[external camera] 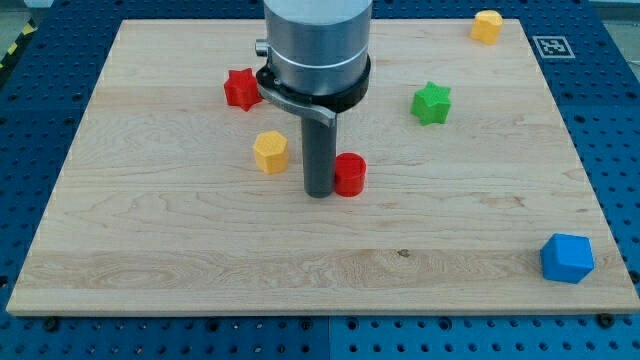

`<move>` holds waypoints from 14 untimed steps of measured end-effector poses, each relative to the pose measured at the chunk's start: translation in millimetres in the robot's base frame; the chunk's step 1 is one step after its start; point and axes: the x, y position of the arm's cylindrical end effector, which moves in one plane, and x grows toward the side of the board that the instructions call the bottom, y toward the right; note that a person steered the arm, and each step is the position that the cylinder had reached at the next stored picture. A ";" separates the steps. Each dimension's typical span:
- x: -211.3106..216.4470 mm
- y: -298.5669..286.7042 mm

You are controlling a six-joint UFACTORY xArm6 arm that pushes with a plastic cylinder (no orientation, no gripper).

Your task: Slide the blue cube towards the red circle

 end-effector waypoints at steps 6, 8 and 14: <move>125.2 277.0; 124.2 306.1; 99.3 229.8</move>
